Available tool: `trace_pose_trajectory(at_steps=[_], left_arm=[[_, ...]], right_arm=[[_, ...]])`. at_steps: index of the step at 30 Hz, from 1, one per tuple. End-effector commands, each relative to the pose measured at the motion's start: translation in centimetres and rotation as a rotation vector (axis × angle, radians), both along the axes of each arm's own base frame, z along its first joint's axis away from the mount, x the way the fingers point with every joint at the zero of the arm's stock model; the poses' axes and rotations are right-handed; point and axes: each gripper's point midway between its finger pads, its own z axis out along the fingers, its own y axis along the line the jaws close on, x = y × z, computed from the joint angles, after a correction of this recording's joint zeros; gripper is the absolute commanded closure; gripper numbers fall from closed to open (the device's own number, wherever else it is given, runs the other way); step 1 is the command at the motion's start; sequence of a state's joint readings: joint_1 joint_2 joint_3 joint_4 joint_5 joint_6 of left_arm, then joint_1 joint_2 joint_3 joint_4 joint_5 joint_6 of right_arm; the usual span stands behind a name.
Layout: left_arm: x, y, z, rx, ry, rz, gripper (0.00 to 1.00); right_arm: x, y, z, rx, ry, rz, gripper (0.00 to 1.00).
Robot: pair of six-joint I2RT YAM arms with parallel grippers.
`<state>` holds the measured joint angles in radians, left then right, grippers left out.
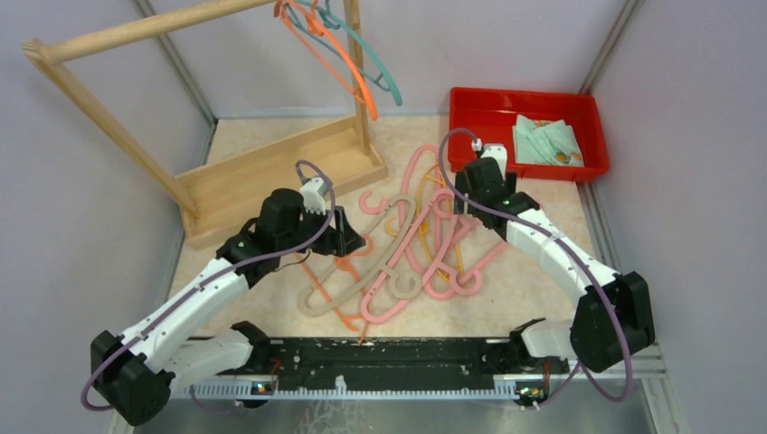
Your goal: Organize the hangers
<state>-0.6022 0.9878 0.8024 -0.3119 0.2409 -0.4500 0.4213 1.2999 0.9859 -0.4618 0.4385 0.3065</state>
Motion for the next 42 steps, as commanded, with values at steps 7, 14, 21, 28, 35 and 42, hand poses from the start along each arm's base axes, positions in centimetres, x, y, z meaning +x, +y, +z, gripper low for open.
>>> trace_pose_trajectory(at_steps=[7,14,21,28,35,42], left_arm=[[-3.5,2.6,-7.3,0.152,0.295,0.166,0.36],[-3.8,3.9,-10.6,0.264,0.456,0.29,0.43],[-3.0,3.2,-12.4,0.244,0.515,0.354,0.42],[-2.1,2.5,-14.0,0.19,0.541,0.422,0.42],[-0.2,2.6,-15.2,0.184,0.555,0.552,0.45],[0.7,2.7,-15.7,0.194,0.554,0.613,0.45]], right_arm=[[-0.7,0.0,0.7,0.054,-0.027,-0.005,0.17],[-0.8,0.2,0.6,0.059,-0.017,0.008,0.18],[-1.1,0.3,0.1,0.06,-0.001,0.015,0.18],[-1.6,0.4,-1.0,0.063,0.023,0.031,0.18],[-2.0,0.4,-1.7,0.063,0.038,0.038,0.19],[-2.8,0.0,-1.9,0.067,0.029,0.034,0.2]])
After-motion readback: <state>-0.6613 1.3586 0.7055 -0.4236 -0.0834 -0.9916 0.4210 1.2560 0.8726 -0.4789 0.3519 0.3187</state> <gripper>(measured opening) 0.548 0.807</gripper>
